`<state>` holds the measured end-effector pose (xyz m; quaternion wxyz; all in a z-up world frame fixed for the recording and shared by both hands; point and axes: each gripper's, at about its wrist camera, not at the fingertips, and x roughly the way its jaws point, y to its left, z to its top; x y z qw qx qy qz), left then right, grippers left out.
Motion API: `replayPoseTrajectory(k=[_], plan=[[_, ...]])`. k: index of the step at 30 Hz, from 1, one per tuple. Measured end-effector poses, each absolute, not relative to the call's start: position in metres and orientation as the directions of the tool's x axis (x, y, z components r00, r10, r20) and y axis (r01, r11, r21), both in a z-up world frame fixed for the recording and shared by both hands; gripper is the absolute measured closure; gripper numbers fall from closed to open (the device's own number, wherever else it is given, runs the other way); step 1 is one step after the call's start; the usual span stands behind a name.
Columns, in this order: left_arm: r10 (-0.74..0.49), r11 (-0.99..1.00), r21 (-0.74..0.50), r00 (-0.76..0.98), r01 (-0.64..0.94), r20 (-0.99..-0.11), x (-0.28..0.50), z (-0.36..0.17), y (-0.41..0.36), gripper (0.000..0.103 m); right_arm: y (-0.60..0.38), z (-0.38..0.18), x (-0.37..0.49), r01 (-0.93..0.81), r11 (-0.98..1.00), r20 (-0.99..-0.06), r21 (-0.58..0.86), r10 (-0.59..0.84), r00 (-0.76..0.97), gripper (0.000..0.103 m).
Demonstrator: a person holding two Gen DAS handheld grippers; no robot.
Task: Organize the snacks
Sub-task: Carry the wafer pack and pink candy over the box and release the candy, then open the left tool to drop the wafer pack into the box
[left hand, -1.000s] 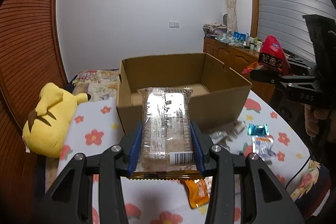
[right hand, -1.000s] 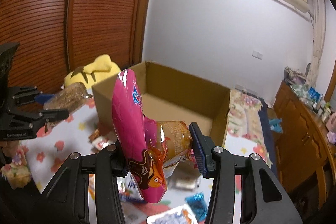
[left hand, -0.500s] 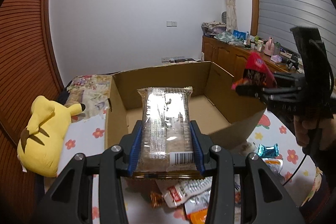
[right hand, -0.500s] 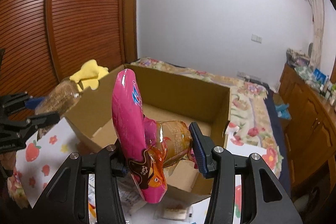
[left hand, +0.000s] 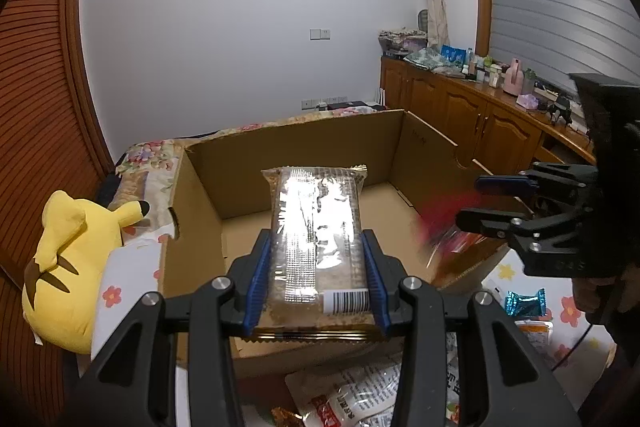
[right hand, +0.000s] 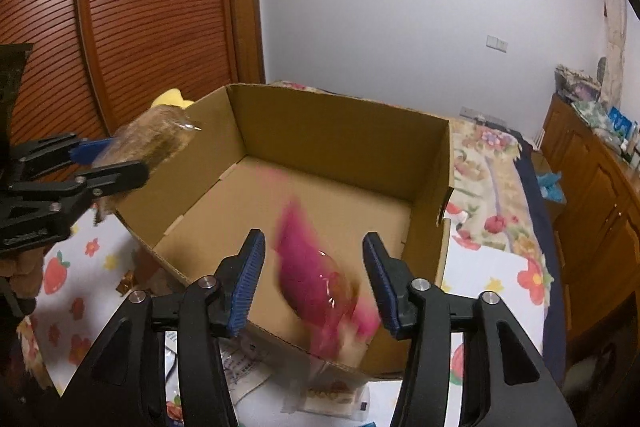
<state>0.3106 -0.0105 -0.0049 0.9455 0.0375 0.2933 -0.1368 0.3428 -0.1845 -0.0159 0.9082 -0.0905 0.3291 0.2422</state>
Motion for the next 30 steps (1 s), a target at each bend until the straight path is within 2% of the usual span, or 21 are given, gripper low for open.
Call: replayPoseTrajectory(k=[12, 17, 22, 30], plan=[[-0.222, 0.962, 0.0, 0.777, 0.275, -0.589, 0.326, -0.014, -0.021, 0.06, -0.187, -0.003, 0.324, -0.523, 0.852, -0.608, 0.01, 0.421, 0.674, 0.043], [-0.221, 0.963, -0.012, 0.767, 0.268, -0.602, 0.33, -0.017, -0.02, 0.056, -0.182, -0.002, 0.315, -0.535, 0.845, -0.603, 0.005, 0.429, 0.673, 0.042], [-0.22, 0.965, -0.017, 0.778, 0.26, -0.589, 0.323, -0.012, -0.019, 0.051, -0.183, -0.001, 0.309, -0.53, 0.848, -0.604, -0.001, 0.422, 0.676, 0.041], [-0.241, 0.96, -0.016, 0.794, 0.28, -0.557, 0.282, 0.002, -0.018, 0.05, -0.196, 0.011, 0.285, -0.488, 0.873, -0.583, -0.003, 0.395, 0.71, 0.037]])
